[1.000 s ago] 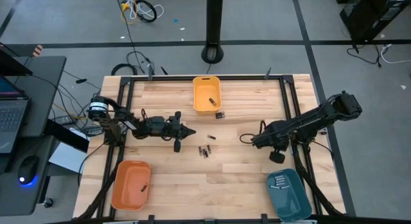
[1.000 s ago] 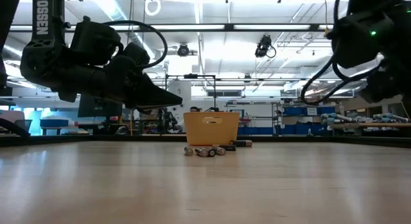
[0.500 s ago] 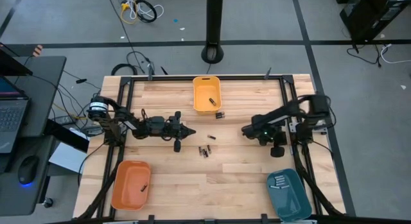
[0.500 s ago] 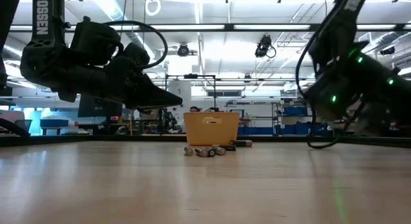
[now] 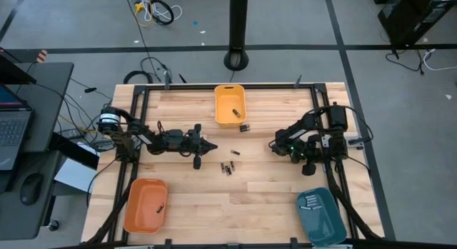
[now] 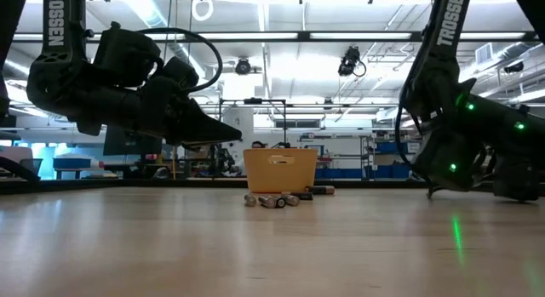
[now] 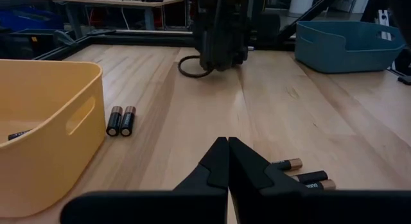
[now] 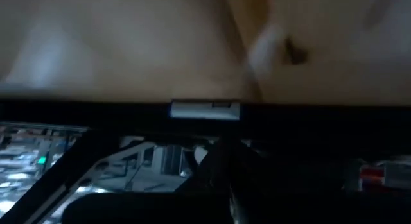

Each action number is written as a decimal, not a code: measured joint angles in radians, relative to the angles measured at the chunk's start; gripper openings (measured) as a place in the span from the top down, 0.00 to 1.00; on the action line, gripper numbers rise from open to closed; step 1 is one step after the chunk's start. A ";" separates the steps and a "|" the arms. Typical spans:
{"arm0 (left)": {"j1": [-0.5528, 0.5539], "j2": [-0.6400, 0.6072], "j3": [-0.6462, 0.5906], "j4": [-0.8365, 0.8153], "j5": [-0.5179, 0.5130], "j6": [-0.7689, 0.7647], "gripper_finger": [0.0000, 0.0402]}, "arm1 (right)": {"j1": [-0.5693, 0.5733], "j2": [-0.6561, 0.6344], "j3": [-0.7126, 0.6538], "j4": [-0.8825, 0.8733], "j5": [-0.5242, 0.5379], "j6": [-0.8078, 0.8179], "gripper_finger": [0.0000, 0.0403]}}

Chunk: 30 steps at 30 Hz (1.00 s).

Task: Sort batteries
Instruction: Put the white battery into the blue bin

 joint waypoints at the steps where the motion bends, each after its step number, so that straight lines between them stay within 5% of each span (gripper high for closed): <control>1: 0.000 0.000 0.000 -0.002 0.000 0.000 0.98 | 0.000 0.004 -0.005 -0.005 -0.005 0.000 0.98; 17: -0.001 0.000 0.000 -0.048 -0.006 0.003 0.98 | -0.001 0.011 -0.025 0.014 -0.077 -0.030 0.98; 30: -0.001 0.000 0.000 -0.051 -0.021 0.003 0.98 | -0.009 -0.133 -0.023 0.087 -0.076 0.010 0.98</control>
